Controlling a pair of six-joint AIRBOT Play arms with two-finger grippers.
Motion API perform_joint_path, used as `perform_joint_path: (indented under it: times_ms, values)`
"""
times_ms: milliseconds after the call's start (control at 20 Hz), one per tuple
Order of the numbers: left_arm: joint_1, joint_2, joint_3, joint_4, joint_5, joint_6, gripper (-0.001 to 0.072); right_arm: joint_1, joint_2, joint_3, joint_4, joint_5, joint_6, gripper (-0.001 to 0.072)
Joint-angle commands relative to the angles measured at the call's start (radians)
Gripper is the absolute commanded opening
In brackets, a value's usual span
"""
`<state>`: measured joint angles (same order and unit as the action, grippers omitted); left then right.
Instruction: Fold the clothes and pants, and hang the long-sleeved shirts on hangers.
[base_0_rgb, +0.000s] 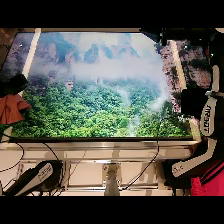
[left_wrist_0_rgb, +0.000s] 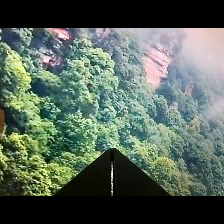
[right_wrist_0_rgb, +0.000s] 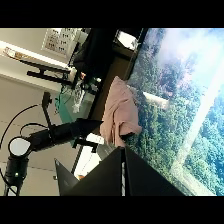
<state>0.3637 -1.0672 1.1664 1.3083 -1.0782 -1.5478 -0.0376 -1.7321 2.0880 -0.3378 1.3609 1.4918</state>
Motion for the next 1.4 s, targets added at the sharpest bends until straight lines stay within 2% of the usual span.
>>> perform_joint_path:
  times_ms: [0, 100, 150, 250, 300, 400, 550, 650, 750, 900, 1150, 1200, 1350]
  values:
    - [0.003, -0.014, -0.002, 0.001, -0.004, 0.007, 0.0011, 0.001, 0.000, 0.001, 0.000, 0.000, 0.000, 0.0023]
    - [0.004, -0.035, -0.003, 0.020, -0.005, 0.008, 0.0012, 0.001, 0.000, 0.001, 0.000, 0.000, 0.000, 0.0023]
    - [0.004, -0.051, -0.003, 0.084, -0.005, 0.008, 0.0052, 0.001, 0.000, 0.001, 0.000, 0.000, 0.000, 0.0023]
    - [-0.002, -0.079, -0.003, 0.263, -0.008, 0.007, 0.0478, 0.001, 0.000, 0.001, 0.000, 0.000, 0.000, 0.0023]
    - [-0.002, -0.091, -0.004, 0.336, -0.008, 0.007, 0.0619, 0.001, 0.000, 0.001, 0.000, 0.000, 0.000, 0.0023]
    - [-0.002, -0.116, -0.005, 0.461, -0.012, 0.008, 0.0635, 0.001, 0.000, 0.001, 0.000, 0.000, 0.000, 0.0023]
    - [-0.002, -0.169, -0.005, 0.547, -0.039, 0.008, 0.0634, 0.001, 0.000, 0.001, 0.000, 0.000, 0.000, 0.0023]
    - [-0.002, -0.210, -0.005, 0.551, -0.059, 0.016, 0.0634, 0.001, 0.000, 0.001, 0.000, 0.000, 0.000, 0.0023]
    - [-0.002, -0.256, -0.005, 0.569, -0.065, 0.061, 0.0630, 0.001, 0.000, 0.001, 0.000, 0.000, 0.000, 0.0023]
    - [-0.001, -0.309, -0.005, 0.667, -0.056, 0.040, 0.0627, 0.001, 0.000, 0.001, 0.000, 0.000, 0.000, 0.0023]
    - [0.000, -0.341, -0.005, 0.716, 0.015, 0.040, 0.0623, 0.001, 0.000, 0.001, 0.000, 0.000, 0.000, 0.0023]
    - [0.000, -0.341, -0.005, 0.728, 0.039, 0.041, 0.0588, 0.001, 0.000, 0.001, 0.000, 0.000, 0.000, 0.0023]
    - [0.000, -0.342, -0.005, 0.737, 0.077, 0.041, 0.0564, 0.001, 0.000, 0.001, 0.000, 0.000, 0.000, 0.0023]
